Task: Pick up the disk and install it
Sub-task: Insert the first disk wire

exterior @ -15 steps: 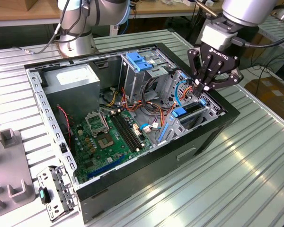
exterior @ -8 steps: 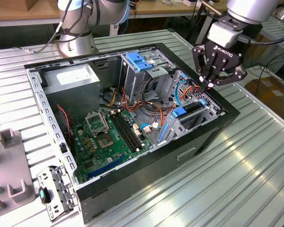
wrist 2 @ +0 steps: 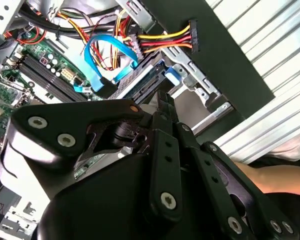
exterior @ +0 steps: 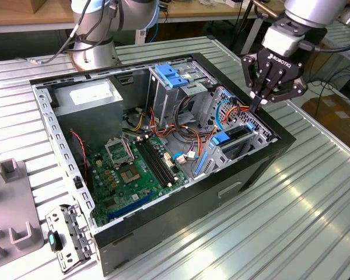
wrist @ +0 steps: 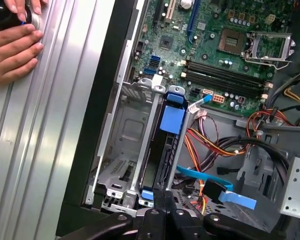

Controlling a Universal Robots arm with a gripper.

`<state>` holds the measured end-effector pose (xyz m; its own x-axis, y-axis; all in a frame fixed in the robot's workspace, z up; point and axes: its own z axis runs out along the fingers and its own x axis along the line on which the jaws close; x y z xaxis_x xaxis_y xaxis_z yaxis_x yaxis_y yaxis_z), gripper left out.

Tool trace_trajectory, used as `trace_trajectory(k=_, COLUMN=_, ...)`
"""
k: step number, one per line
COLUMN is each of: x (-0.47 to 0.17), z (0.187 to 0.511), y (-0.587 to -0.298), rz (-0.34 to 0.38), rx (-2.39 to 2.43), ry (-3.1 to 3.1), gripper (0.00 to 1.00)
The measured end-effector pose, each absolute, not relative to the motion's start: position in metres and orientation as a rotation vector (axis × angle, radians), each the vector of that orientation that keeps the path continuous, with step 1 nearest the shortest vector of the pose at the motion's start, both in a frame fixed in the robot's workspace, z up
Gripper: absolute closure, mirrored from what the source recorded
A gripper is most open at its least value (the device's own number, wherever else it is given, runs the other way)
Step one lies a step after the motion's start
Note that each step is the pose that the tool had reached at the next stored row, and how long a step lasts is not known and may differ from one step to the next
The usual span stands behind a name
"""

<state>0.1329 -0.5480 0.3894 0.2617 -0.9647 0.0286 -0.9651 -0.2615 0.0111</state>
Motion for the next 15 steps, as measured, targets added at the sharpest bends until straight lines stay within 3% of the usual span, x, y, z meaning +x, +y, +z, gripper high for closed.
trace_trajectory(k=14, x=0.143, z=0.389, y=-0.547, rz=0.031, rx=2.712, ry=-1.537, gripper=0.89)
trace_trajectory(k=15, x=0.145, z=0.389, y=-0.547, rz=0.031, rx=2.714, ry=-1.532, gripper=0.82)
